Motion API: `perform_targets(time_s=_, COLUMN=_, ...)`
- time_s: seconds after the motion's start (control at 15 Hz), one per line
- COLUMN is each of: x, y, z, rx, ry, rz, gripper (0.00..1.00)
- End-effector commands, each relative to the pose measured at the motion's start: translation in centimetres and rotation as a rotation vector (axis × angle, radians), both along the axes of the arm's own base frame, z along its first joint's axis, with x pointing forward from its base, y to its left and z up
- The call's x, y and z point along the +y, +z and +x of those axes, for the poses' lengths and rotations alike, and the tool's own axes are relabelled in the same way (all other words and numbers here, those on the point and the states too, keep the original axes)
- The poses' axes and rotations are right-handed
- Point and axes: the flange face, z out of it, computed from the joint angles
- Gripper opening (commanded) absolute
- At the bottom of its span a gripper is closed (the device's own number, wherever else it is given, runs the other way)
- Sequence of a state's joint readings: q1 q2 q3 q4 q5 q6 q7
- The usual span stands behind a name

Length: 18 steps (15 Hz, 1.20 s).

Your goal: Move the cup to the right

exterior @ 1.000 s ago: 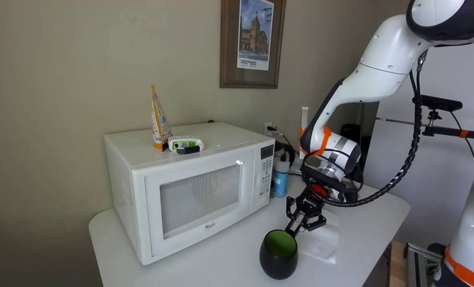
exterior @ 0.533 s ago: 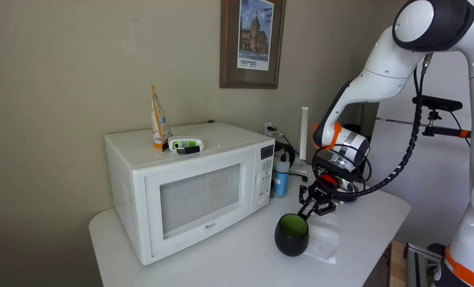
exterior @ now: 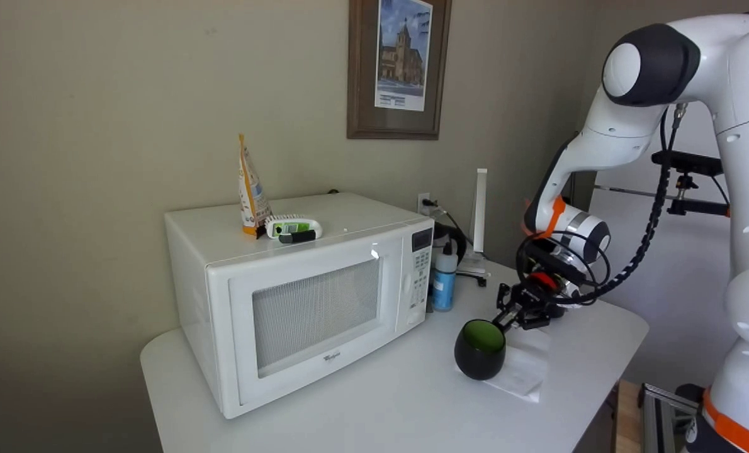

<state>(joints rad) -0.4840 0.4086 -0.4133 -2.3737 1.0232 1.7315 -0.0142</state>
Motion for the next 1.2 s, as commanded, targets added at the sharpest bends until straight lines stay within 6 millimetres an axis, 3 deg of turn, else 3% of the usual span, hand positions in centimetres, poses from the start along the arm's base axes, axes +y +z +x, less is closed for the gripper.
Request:
perform_targets(time_s=0.0, x=-2.7, y=-1.9, z=-1.9, rx=-0.044, ry=-0.056, rz=0.064, gripper=0.05)
perform_targets(time_s=0.47, x=-6.4, y=-4.5, z=-6.7, rx=-0.080, ry=-0.227, rz=0.161, gripper=0.05)
perform_targets(time_s=1.13, x=-8.5, y=-5.0, z=-8.2, rx=-0.027, ry=-0.515, rz=0.229, gripper=0.05)
